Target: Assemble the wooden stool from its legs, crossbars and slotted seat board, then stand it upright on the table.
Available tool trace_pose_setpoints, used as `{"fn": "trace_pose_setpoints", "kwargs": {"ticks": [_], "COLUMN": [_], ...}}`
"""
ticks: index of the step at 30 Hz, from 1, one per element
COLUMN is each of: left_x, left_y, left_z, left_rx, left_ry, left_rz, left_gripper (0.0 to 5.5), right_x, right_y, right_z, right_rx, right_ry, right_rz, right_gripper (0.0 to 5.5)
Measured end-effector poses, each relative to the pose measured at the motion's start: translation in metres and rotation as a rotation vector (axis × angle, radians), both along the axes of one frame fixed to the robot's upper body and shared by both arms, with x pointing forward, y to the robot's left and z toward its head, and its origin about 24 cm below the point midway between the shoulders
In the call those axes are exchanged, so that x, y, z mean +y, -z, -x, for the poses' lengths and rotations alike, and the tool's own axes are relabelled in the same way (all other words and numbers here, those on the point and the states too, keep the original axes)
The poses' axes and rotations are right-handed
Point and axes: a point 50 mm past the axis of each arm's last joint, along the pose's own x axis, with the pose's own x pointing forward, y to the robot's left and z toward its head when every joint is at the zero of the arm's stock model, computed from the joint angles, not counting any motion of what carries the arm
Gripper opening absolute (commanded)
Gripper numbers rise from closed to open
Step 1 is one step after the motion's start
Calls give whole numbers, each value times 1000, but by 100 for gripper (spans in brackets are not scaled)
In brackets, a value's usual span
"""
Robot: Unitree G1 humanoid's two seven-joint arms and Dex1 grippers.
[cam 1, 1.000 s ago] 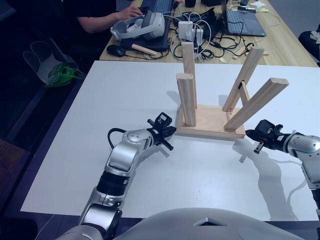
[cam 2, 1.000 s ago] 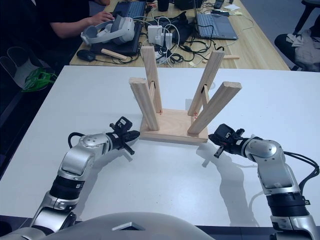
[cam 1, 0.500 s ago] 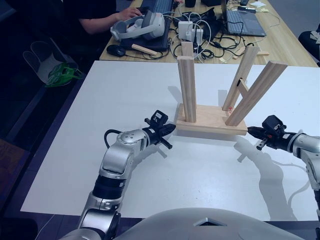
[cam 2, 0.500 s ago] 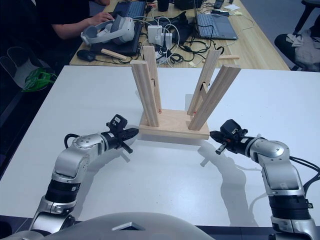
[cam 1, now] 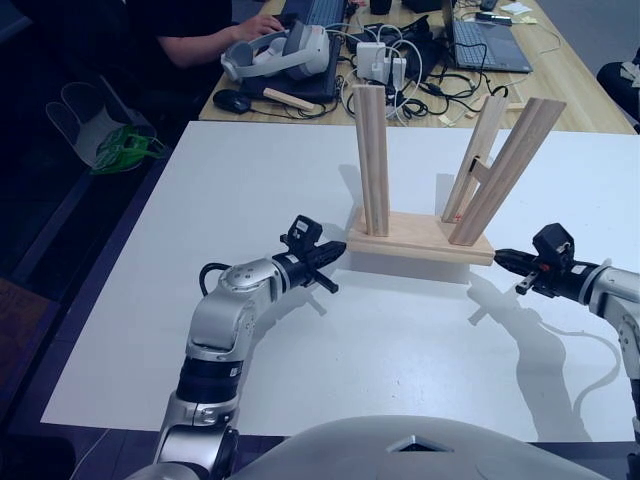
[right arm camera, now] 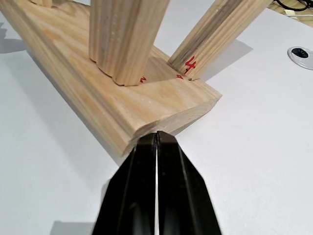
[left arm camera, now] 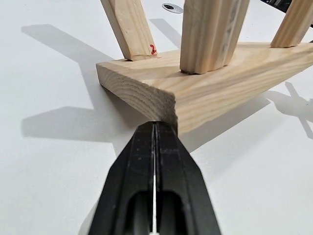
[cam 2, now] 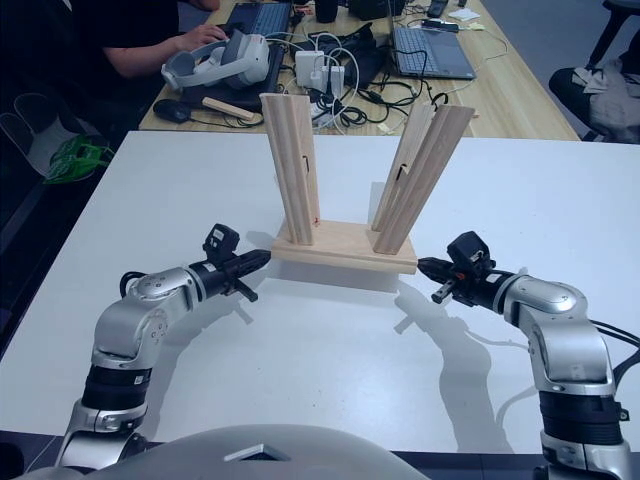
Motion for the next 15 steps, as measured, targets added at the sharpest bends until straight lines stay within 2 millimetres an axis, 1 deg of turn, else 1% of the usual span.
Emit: {"fn": "trace_pose_setpoints", "kwargs": {"ticks": [6,15], "left_x": [1,7], "left_y": [-2,-11], "left_z": [1,0], "left_rx": [-3,-41], "left_ry": [1,-19], "left_rz": [44,115], "left_gripper": [4,4], "right_x": [-2,1], "right_y": [-3,-13], "right_z": [0,-5], "right_rx": [2,-32], "right_ry": [30,48], "right_rz": [-44,-90], "right_gripper": [0,0]}}
